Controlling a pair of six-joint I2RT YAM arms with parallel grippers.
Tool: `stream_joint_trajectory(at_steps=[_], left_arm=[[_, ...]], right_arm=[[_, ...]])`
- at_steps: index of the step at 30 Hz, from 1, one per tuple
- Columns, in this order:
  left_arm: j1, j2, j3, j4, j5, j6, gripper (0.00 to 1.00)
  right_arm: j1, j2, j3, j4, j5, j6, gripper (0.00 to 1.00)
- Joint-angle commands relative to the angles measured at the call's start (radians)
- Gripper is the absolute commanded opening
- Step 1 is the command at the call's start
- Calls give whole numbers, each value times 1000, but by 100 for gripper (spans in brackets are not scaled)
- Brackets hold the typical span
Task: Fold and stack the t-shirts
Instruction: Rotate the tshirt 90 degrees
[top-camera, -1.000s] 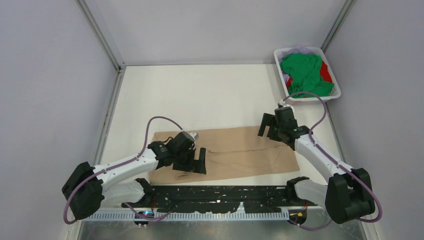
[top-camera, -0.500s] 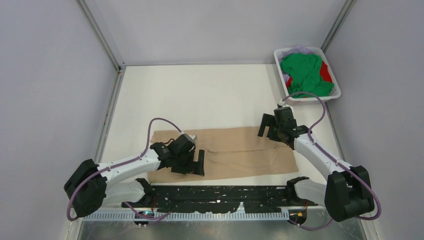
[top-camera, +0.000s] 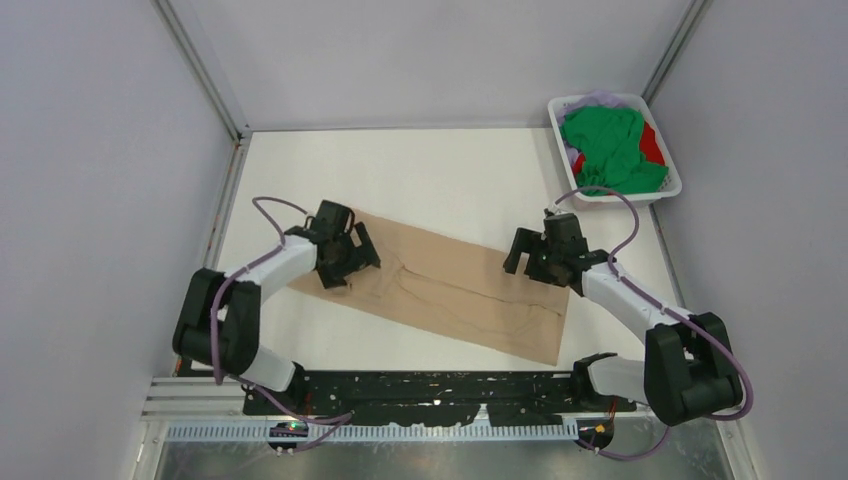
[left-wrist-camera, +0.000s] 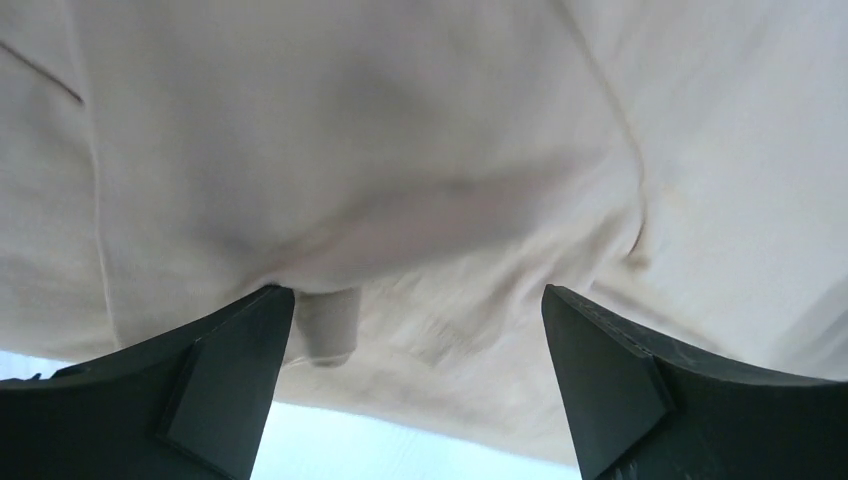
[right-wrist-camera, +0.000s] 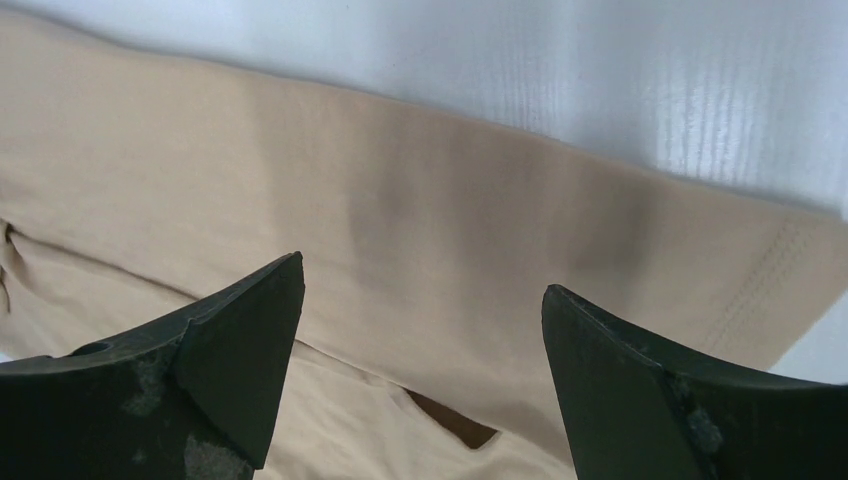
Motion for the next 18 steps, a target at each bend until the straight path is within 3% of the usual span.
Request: stream_joint_trajectory(at_steps=[1,12,18], left_arm=[[85,226,288,44,-6,23,100],[108,965,1219,-110,326,-254,99],[56,1044,1317,-4,353,-377,100]], right_arm=[[8,55,-7,88,-87,23,96],[238,189,-30,129,-225,121,96],[355,211,-31,61,-237,114,95]])
